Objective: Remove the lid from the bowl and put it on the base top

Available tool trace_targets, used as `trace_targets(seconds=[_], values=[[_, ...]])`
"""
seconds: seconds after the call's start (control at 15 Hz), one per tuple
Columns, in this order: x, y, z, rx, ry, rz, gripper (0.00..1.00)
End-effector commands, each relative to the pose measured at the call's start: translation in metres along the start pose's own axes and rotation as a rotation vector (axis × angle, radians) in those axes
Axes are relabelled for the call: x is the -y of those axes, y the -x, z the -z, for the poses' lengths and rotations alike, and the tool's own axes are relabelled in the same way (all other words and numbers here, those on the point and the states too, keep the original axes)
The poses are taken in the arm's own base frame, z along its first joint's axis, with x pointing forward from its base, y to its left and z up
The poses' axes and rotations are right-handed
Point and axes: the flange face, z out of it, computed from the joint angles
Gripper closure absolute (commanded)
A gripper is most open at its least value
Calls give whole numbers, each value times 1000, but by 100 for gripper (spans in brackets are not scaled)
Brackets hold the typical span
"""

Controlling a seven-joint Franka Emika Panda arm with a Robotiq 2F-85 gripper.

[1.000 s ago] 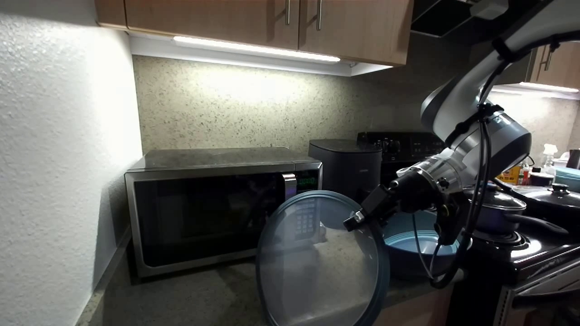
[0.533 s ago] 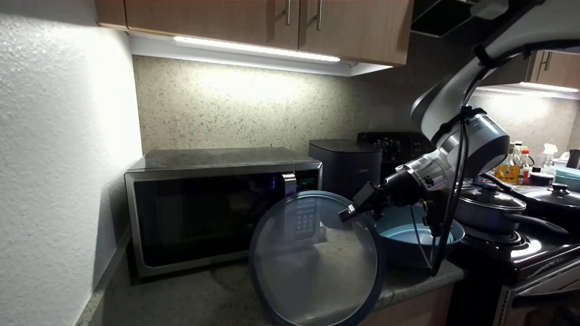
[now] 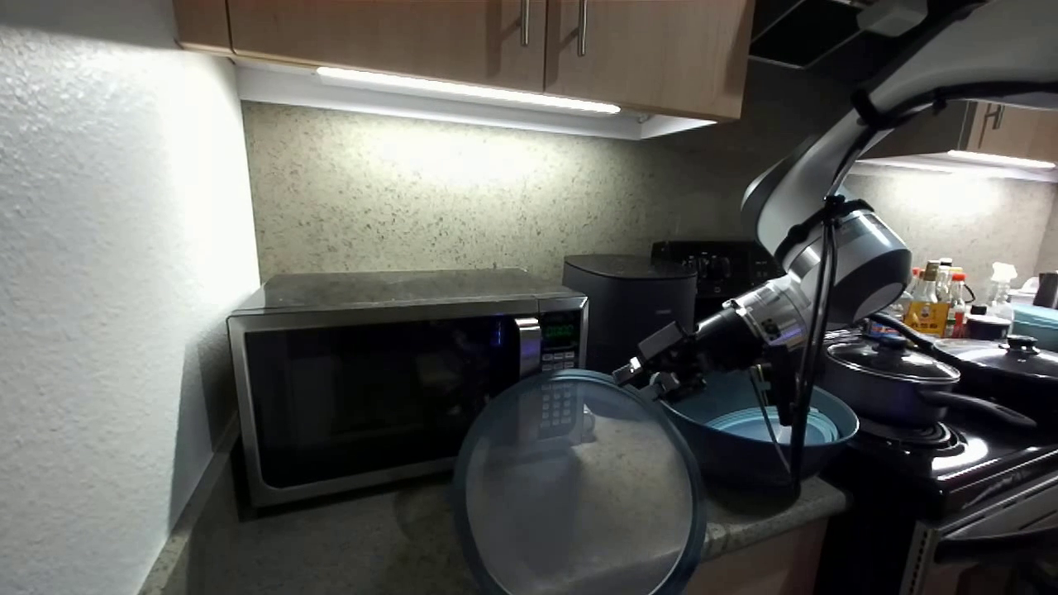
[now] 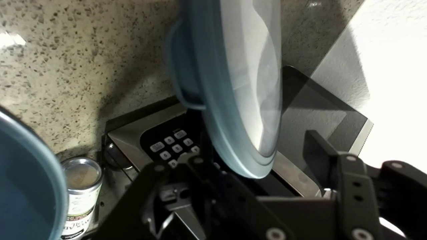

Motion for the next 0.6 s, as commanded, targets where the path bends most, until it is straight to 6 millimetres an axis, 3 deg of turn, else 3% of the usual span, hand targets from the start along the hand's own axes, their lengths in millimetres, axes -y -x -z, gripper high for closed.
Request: trace_targets(seconds=[0.0, 0.47, 0.53], values=[[18, -12, -2, -42, -15, 67, 0], [54, -23, -3, -133, -79, 167, 0], [40, -26, -9, -90, -64, 132, 0]])
